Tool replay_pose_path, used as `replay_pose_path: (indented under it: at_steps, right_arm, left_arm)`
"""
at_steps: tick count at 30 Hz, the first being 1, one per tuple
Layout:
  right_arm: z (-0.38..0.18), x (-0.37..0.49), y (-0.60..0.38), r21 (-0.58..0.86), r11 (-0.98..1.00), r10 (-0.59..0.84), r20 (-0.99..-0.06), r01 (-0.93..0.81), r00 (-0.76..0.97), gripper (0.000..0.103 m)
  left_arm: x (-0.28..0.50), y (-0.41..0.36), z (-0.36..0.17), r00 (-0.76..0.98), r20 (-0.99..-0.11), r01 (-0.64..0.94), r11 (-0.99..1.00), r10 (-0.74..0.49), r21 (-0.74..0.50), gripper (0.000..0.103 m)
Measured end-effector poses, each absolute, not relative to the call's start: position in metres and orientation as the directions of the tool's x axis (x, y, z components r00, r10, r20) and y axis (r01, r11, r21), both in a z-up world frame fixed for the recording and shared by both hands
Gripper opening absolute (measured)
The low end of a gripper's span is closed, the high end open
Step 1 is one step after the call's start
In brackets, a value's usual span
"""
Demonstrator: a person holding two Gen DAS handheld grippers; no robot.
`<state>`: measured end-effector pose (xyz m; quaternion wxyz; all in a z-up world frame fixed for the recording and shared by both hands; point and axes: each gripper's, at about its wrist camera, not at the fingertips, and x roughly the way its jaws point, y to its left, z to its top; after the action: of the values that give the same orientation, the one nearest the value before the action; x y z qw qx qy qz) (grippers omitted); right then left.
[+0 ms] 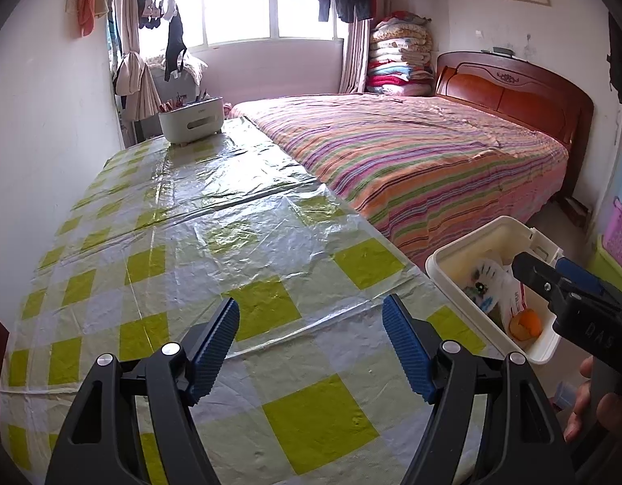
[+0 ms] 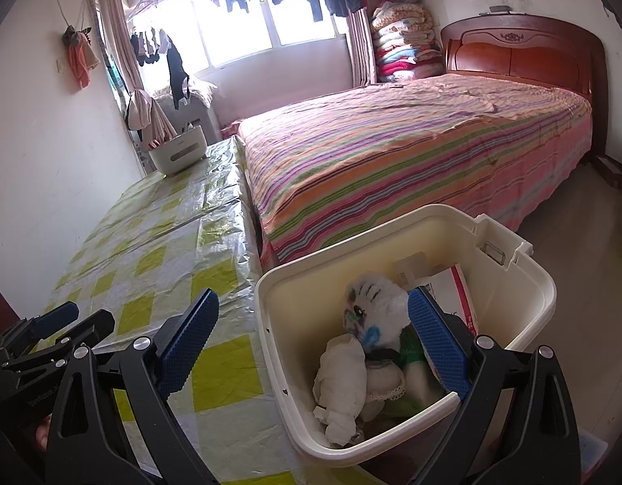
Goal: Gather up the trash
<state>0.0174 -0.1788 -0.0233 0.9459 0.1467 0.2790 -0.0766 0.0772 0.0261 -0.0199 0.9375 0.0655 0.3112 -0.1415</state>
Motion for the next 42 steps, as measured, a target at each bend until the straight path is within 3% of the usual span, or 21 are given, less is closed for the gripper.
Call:
replay_pose_path:
  at_steps: [42]
  right_arm:
    - [-0.0262, 0.018, -0.1805, 0.263, 0.94, -0.036, -0.56, 0.219, 0.828, 0.093]
  left_arm:
    - [0.0795, 0.0246, -0.0245, 0.758, -0.614, 0.31, 0.95, -0.222, 0.039, 0.071]
